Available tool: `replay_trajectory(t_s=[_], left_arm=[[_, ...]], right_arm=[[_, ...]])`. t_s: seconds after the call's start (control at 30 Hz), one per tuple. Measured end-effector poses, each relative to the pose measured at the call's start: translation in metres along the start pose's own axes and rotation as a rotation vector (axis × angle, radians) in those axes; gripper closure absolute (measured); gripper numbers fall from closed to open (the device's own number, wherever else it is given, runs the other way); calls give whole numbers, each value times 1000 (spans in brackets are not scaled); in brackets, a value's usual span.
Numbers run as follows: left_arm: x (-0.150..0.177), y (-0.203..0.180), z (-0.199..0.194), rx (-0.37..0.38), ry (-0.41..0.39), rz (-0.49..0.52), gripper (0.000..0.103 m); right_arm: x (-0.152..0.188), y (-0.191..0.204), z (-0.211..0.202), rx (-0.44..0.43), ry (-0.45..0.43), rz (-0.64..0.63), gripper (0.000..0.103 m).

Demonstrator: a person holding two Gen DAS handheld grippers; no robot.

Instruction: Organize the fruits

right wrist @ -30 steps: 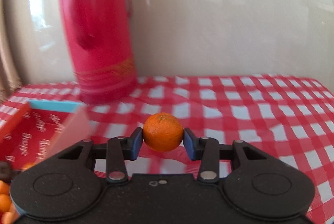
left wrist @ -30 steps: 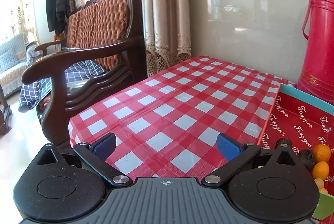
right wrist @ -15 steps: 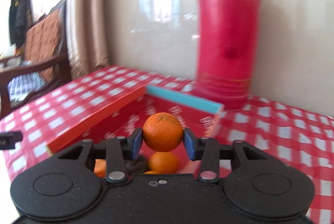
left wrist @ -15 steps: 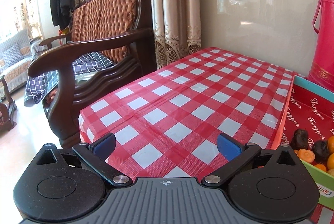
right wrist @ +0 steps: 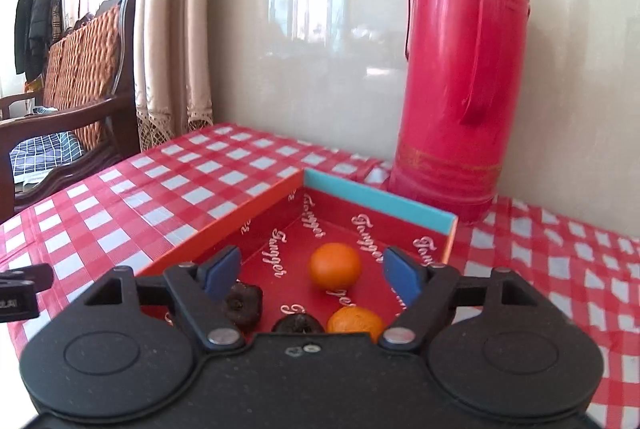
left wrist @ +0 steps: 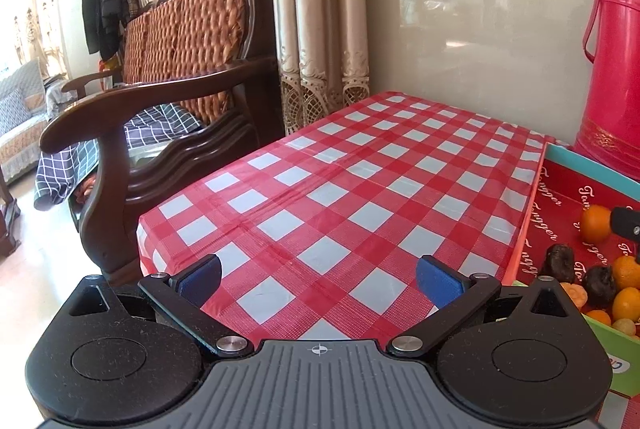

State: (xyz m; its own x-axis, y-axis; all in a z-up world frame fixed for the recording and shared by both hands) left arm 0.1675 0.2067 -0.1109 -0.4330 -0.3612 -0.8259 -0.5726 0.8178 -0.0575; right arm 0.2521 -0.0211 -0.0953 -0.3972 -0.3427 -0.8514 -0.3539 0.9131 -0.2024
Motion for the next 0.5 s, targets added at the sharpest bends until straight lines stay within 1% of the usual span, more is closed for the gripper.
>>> replay_trajectory(t_s=[0.07,0.1,0.27,0.4,0.5], left_arm=[[0,-2,-1,6,2,0,1],[0,-3,-2,8,2,1,1],[2,-16,-7,30,-5,17,1],[6,-35,-15,60,-10,56,1],[10,-53,-26,94,-27,93,0]], right_arm=[[0,-4,-7,3,-11,14,25],[1,-7,-11,5,-15,24,24],[11,-20,-32,25,-27,77,23],[25,-33,-48,45,-7,132,21],[37,-45,-64,83,-1,177,21]])
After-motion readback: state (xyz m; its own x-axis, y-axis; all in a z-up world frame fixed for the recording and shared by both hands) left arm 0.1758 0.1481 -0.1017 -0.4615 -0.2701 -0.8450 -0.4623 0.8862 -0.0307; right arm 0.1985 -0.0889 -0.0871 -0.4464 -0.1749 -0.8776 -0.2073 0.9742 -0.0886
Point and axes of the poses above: each gripper's, at about its wrist camera, not at the fingertips, and z roughly the way its jaws point, y to its left, x to its underside, the point moved 7 cm from there along z, roughly the way its jaws point, and after that the axes turned 10 degrees about -z, right-handed, at the moved point
